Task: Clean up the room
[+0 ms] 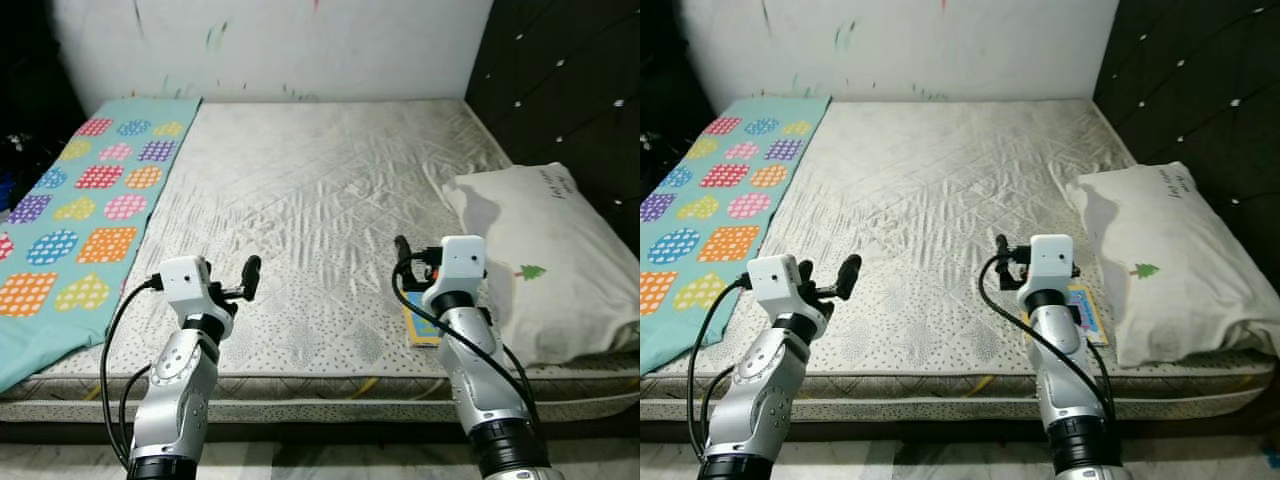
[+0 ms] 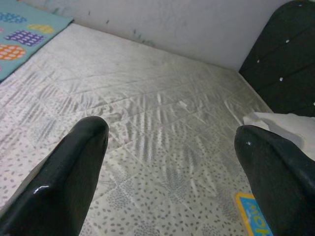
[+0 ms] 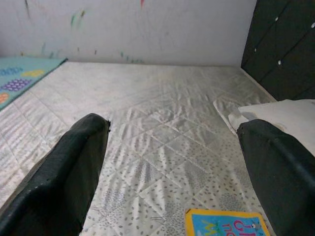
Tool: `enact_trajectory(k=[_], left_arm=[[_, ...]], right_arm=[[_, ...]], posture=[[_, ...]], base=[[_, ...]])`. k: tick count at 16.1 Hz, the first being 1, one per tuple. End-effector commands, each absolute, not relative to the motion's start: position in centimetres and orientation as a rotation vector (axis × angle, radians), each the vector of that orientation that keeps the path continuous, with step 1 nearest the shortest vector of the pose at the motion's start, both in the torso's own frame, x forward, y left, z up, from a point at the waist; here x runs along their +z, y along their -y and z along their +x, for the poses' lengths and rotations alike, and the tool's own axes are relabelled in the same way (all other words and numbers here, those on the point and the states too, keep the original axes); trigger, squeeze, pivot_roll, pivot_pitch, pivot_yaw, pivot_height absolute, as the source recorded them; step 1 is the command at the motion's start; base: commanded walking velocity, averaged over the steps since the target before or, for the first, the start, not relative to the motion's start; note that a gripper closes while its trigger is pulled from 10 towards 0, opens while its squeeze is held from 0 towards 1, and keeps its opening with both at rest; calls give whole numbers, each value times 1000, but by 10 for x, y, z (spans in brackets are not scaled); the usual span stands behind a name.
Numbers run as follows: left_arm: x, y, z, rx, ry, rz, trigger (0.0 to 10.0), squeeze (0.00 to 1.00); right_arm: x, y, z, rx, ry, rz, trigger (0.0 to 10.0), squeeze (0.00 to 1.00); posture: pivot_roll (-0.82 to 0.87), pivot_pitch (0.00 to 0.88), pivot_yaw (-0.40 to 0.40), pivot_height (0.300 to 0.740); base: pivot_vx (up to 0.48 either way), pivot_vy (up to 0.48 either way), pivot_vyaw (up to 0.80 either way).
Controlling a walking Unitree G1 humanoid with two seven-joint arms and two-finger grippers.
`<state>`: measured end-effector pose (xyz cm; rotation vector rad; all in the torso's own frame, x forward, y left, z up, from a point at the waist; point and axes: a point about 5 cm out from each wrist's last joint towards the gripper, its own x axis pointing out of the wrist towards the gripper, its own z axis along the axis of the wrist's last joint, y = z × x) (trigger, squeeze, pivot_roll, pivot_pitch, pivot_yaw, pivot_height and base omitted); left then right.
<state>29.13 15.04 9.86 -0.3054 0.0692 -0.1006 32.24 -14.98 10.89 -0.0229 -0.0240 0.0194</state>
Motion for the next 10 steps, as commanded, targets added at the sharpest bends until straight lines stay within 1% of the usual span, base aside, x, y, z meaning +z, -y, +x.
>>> enact_trajectory(k=[1,3,10], left_arm=[[102,-149,293,-112,-58,-300,10000,0],[101,-151,291,-105,-62,-304,10000,0],[104,-151,294,-104,-51,-304,10000,0]], right_arm=[[112,150,325,18,32,-27,10000,0],[113,156,326,10,34,-45,10000,0],[114,154,328,15,36,-50,10000,0]], posture=[[-89,0,22,740],[-91,0,21,740],[-90,0,31,740]], base=[[277,0,0],[281,0,0],[280,0,-440]])
